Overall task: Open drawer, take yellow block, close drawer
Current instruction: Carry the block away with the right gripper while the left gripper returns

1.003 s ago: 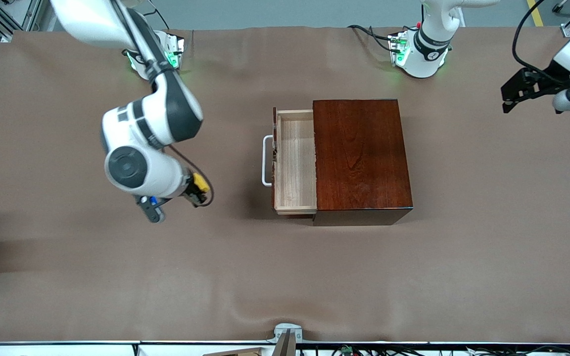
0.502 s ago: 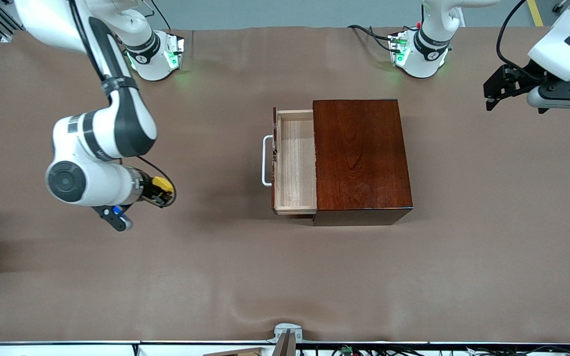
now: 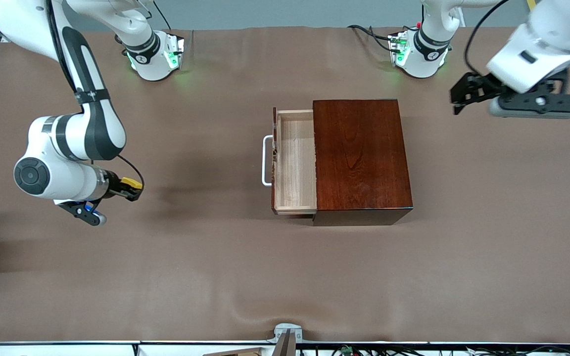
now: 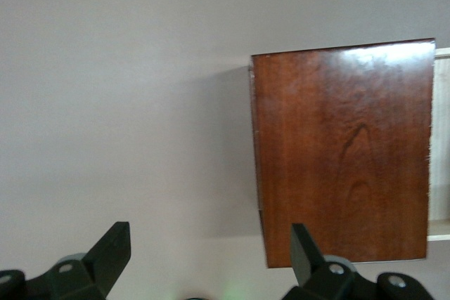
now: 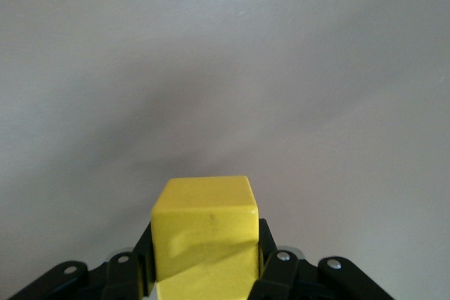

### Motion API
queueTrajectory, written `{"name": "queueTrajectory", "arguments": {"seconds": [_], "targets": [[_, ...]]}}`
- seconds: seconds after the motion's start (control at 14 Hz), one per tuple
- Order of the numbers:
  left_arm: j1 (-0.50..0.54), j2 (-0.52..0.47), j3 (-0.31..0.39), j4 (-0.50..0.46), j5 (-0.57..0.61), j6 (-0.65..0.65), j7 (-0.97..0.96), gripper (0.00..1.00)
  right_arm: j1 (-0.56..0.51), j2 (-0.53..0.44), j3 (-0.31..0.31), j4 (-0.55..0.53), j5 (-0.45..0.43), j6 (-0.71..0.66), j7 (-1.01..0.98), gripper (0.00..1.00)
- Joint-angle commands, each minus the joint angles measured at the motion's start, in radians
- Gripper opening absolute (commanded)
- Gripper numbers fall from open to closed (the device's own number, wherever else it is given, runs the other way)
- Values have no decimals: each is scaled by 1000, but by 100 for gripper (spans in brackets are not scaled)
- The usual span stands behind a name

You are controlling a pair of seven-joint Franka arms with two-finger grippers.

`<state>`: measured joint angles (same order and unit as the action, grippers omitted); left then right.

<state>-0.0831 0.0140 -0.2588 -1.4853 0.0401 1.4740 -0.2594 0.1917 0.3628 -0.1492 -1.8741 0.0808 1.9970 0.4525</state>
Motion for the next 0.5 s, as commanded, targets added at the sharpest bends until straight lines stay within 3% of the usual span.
{"name": "queueTrajectory", "arguments": {"seconds": [0.0,0.22,0.43], "targets": [[-47,84,-63,85,-9,-4,-191,100,-95,-53,19,-118,-21,107,-197,0],[-183,178,-79,140,-2,20,-458,100,-185,-38,20,-175,-21,201,-412,0],[-286,250,-77,146,1,133,-668,100,-227,-21,20,-235,-21,302,-518,0]]}}
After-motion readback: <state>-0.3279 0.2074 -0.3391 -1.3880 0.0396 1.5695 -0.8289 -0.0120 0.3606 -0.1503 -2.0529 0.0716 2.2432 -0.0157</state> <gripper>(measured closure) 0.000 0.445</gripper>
